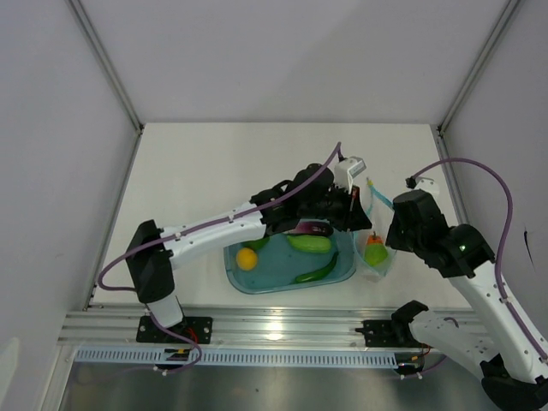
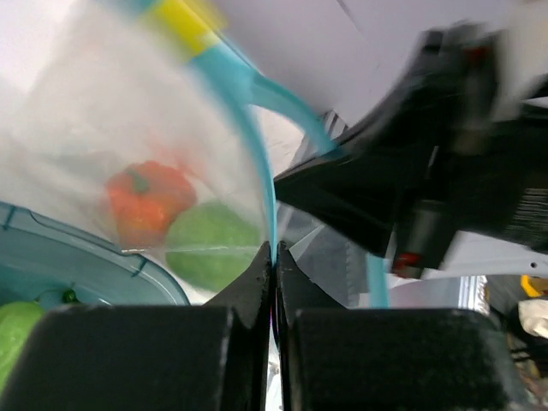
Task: Place the food in the zip-top bag and seal the zipper
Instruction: Adjust the zipper food storage bag at the center of the board.
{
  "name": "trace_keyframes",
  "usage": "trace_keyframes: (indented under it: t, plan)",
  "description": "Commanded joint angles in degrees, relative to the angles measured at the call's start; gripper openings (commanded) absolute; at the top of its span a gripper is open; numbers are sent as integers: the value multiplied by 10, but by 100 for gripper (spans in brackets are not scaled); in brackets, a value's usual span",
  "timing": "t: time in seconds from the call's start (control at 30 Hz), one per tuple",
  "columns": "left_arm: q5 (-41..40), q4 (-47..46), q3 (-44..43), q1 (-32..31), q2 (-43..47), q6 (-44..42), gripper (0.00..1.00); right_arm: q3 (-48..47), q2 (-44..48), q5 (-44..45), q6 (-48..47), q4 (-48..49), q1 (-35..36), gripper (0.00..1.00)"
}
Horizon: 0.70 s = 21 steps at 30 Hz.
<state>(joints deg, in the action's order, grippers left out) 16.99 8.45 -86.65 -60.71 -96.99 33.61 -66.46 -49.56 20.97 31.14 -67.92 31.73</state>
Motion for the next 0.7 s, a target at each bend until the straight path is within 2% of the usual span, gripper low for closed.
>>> trace_keyframes:
  t: [0.0, 0.13, 0.2, 0.3, 0.37, 0.4, 0.47, 0.5, 0.53, 0.6, 0.67]
  plan:
    - [28, 31, 14, 4, -50, 45, 1, -27, 7, 37, 8, 4, -2, 0]
    - [46, 19, 42, 4, -81, 65, 1, -38, 18, 75, 18, -9, -2, 0]
    - [39, -14, 72, 4, -64, 69, 1, -31, 23, 83, 18, -10, -3, 0]
    - [30, -9, 83, 6, -42, 64, 1, -14, 6, 82, 20, -20, -10, 0]
    - [26, -2, 76, 7, -31, 59, 7, -5, -1, 79, 21, -21, -11, 0]
    - [17, 8, 76, 8, -18, 52, 20, 2, -4, 73, 21, -20, -12, 0]
    - [2, 21, 80, 7, -1, 44, 32, 5, -7, 64, 18, -14, -13, 0]
    - [-7, 27, 85, 7, 20, 36, 42, 7, -9, 58, 16, -13, -13, 0]
    - [-32, 45, 89, 8, 35, 31, 68, 8, -12, 54, 16, -13, -16, 0]
    - [-58, 62, 106, 7, 79, 20, 91, 11, -15, 50, 13, -13, -15, 0]
    - [-105, 92, 117, 7, 113, 14, 99, 16, -15, 43, 11, -9, -16, 0]
